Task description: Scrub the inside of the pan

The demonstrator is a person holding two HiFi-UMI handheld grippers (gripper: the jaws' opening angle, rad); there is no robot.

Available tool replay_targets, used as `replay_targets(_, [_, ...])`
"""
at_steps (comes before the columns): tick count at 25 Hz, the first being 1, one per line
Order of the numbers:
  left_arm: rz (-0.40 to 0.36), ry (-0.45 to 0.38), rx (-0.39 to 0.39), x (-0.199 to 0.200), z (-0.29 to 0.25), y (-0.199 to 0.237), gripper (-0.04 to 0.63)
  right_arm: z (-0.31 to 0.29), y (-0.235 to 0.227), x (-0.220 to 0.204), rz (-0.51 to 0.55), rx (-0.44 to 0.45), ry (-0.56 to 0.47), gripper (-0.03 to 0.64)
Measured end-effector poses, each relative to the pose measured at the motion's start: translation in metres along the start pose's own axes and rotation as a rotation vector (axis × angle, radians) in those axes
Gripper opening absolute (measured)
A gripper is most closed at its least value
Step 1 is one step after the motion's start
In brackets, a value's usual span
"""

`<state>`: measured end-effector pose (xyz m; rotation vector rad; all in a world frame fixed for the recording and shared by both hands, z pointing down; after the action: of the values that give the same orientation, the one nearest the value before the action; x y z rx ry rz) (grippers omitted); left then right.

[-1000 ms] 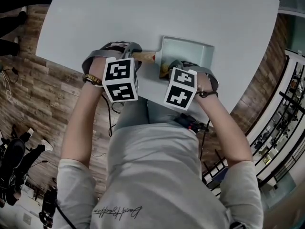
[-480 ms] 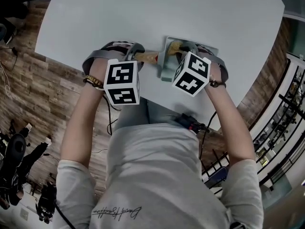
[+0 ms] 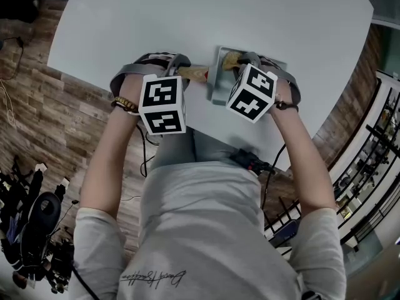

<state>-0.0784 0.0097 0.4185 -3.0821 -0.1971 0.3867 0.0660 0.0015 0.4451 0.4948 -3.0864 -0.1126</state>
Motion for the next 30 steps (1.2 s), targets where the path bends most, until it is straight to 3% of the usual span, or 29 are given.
replay_targets(19, [0.006,0.021,0.001,-0.001,-0.004,0.006,0.158,0.003,0.049,-0.011,0.103,0.294,0.063,0.069])
replay_targets(24, [-0.002,0.025,0.000,0.000,-0.004,0.006,0.158,0.004,0.054,-0.011,0.101,0.290,0.061,0.069])
replay_targets(30, [-0.037,0.047,0.002,0.001,-0.003,0.001,0.156,0.006,0.064,-0.016,0.118,0.196,0.012,0.069])
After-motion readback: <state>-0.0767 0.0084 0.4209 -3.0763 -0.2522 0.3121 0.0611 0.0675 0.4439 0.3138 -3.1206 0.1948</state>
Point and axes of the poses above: the fingertips, and each gripper's own axes: z backward along the fingers, y to its left, x out of its top, the point moved 9 cm from there along z, backward along the fingers, and after that the axes turned 6 degrees about y, right-handed, at the moved point
